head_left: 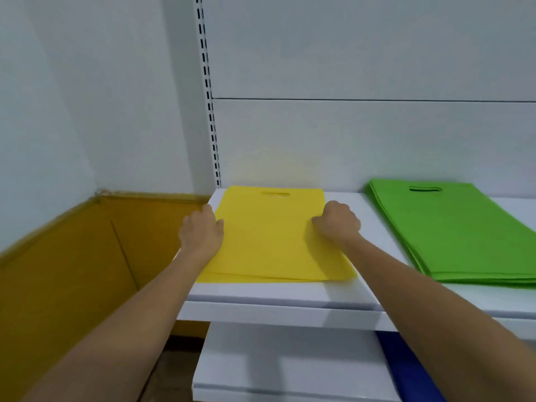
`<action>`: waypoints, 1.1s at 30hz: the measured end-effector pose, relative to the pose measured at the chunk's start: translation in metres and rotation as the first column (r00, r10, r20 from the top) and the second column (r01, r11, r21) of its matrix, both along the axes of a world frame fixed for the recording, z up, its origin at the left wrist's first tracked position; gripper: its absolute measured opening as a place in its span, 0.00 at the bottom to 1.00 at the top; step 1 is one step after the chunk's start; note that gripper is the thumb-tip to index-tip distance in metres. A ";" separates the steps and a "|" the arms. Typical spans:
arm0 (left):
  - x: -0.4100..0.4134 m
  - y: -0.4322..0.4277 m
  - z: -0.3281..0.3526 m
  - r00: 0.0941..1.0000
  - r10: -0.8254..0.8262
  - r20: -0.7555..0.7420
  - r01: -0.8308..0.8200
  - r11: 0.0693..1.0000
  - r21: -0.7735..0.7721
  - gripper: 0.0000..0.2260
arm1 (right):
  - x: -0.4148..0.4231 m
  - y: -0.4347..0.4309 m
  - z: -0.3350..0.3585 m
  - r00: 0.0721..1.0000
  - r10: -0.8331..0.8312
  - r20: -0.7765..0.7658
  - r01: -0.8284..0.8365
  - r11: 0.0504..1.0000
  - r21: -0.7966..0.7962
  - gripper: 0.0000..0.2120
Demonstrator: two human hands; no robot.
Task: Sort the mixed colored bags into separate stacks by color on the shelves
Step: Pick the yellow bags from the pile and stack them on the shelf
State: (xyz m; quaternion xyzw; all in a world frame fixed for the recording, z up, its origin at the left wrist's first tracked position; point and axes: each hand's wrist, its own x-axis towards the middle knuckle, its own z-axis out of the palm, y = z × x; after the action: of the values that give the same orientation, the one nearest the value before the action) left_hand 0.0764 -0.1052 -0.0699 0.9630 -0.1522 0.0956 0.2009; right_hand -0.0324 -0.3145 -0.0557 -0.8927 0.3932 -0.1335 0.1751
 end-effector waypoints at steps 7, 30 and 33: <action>0.023 -0.003 -0.011 0.997 -0.049 -0.056 0.028 0.941 -0.337 0.14 | 0.003 0.011 -0.019 0.975 -0.094 0.199 0.123 0.983 -0.139 0.07; 0.016 0.037 0.014 0.947 -0.269 -0.174 0.198 0.919 -0.341 0.14 | 0.002 0.017 -0.008 0.958 0.018 0.288 0.032 0.985 -0.168 0.09; 0.010 0.039 0.016 0.946 -0.275 -0.174 0.184 0.894 -0.409 0.15 | -0.001 0.014 -0.001 0.952 0.040 0.302 -0.018 0.997 -0.075 0.07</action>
State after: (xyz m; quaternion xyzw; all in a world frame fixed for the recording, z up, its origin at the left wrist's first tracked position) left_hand 0.0868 -0.0661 -0.0536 0.8837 -0.2194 -0.0116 0.4134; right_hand -0.0335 -0.3001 -0.0569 -0.8730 0.3434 -0.2804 0.2034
